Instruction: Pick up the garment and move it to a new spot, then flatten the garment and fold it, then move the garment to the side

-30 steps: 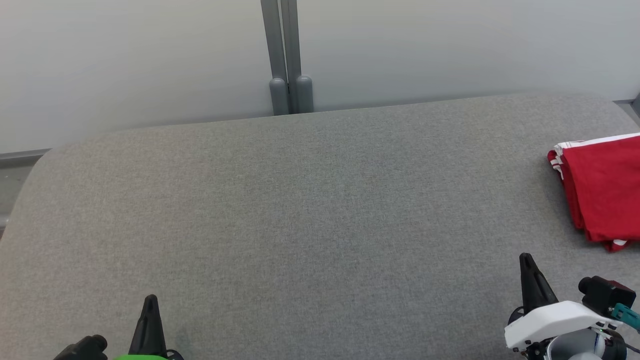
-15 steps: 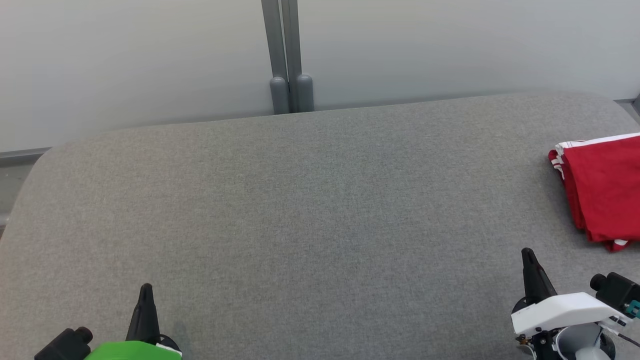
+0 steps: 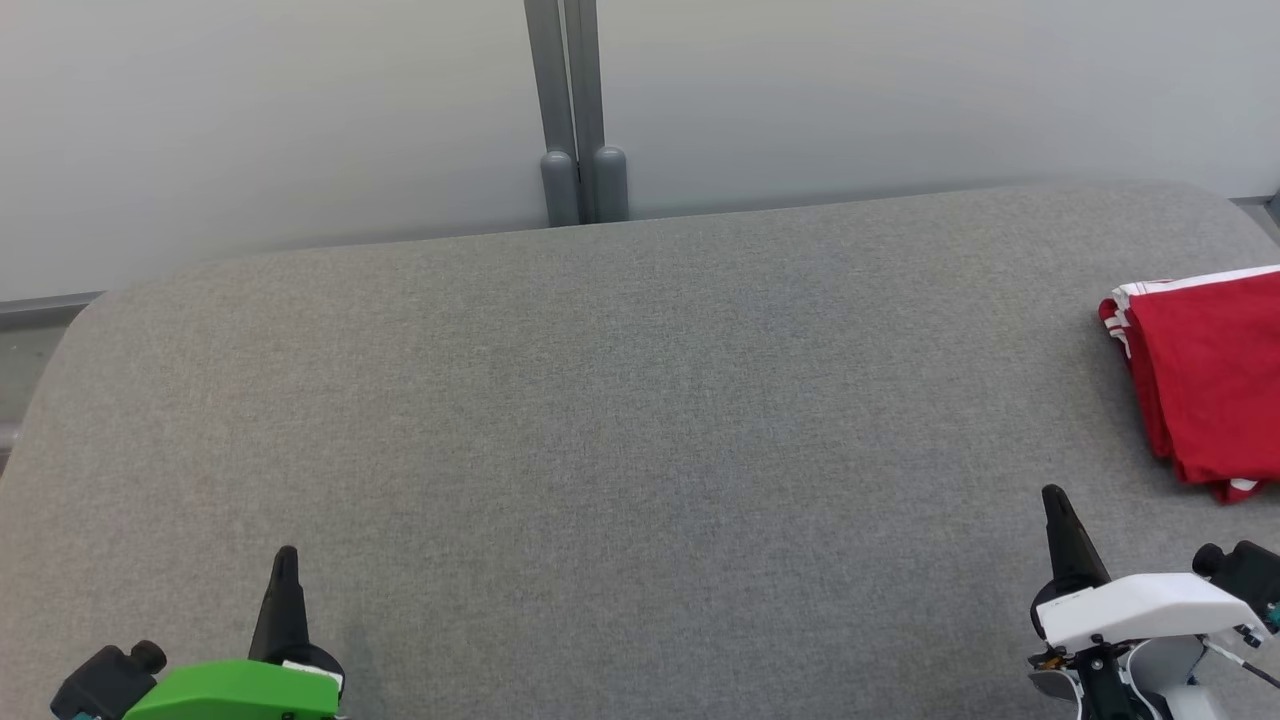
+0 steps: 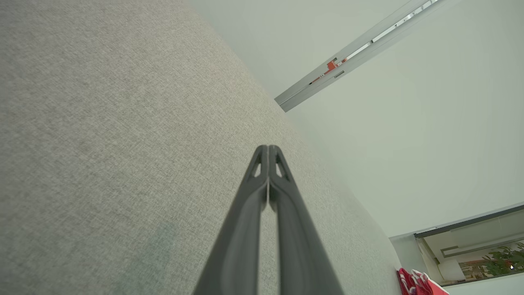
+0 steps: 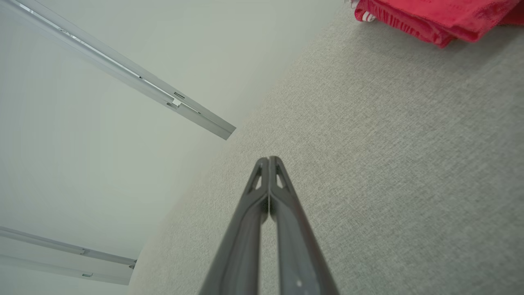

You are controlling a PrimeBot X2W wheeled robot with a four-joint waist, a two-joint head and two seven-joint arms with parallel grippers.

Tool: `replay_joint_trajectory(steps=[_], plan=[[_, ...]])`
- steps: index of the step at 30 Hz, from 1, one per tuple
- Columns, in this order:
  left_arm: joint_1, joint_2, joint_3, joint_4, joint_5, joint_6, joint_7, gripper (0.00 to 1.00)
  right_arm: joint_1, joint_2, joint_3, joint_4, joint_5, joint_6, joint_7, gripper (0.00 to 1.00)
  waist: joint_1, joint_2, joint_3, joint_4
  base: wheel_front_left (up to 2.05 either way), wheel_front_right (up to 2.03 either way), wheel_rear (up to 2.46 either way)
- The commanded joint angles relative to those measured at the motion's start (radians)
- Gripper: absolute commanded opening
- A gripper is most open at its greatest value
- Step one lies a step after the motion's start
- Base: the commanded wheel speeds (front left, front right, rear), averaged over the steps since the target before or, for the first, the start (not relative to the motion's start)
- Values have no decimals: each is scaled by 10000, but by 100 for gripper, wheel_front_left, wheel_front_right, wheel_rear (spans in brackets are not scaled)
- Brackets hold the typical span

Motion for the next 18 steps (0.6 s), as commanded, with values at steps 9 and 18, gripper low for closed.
replay_joint_trajectory(steps=[9, 18], plan=[[-461, 71, 147, -51, -1152, -126, 303, 0, -329, -32, -78, -188, 1312, 4, 308, 0, 0, 0, 16, 11, 0, 0, 0], [-643, 79, 240, -21, -2029, -198, 555, 0, -412, -24, -110, -221, 2325, 4, 554, 0, 0, 0, 33, 21, 0, 0, 0]])
